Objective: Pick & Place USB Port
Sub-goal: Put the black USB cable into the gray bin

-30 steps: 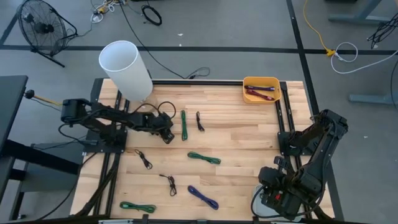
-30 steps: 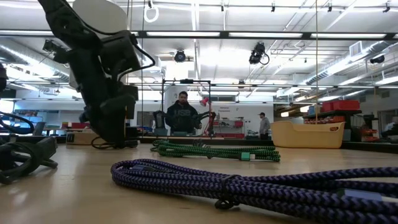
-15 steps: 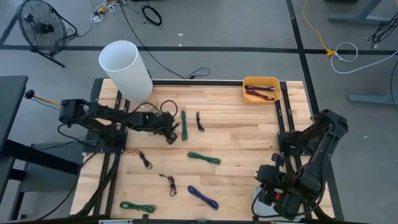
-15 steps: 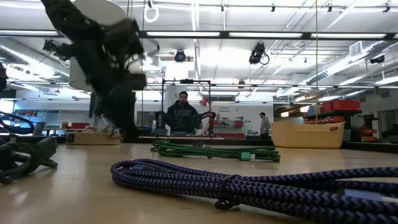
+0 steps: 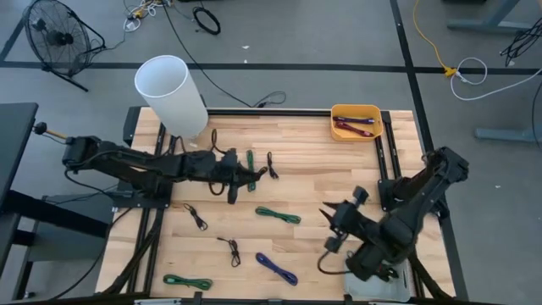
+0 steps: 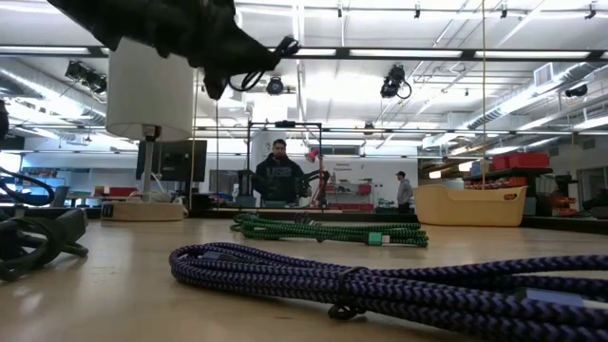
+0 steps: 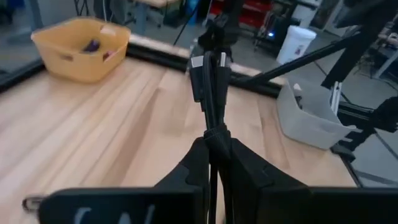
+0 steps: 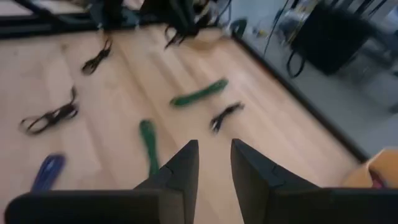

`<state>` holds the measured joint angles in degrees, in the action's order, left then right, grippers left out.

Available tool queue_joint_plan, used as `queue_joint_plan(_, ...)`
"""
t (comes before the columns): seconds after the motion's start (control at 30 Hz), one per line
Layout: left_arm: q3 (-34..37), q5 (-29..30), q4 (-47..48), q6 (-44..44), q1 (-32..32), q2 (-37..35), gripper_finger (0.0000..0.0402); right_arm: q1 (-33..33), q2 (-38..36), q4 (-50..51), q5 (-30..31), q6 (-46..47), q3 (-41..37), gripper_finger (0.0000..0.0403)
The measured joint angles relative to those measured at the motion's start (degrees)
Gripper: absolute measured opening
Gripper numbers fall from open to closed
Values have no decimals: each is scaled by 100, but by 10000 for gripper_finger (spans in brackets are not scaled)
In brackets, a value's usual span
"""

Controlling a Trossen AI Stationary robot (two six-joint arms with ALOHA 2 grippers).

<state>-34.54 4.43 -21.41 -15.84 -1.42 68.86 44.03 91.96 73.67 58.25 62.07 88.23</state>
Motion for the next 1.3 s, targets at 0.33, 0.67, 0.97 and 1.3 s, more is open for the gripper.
queue_joint_plan(0.33,4,-229,-1063,614,-206,0,37,-1133,0,-1199,670,-1781,0,94)
queue_joint_plan(0.67,2,-277,-1515,907,-209,-2,37,-2097,-3,-3430,-292,-4269,-55,94)
queue_joint_plan(0.97,2,-278,-1566,959,-209,-2,37,-2727,-2,-4962,-1942,-5807,-173,94)
queue_joint_plan(1.3,4,-421,-1676,1132,-211,-2,37,-3129,54,-5587,-3280,-5957,-173,94)
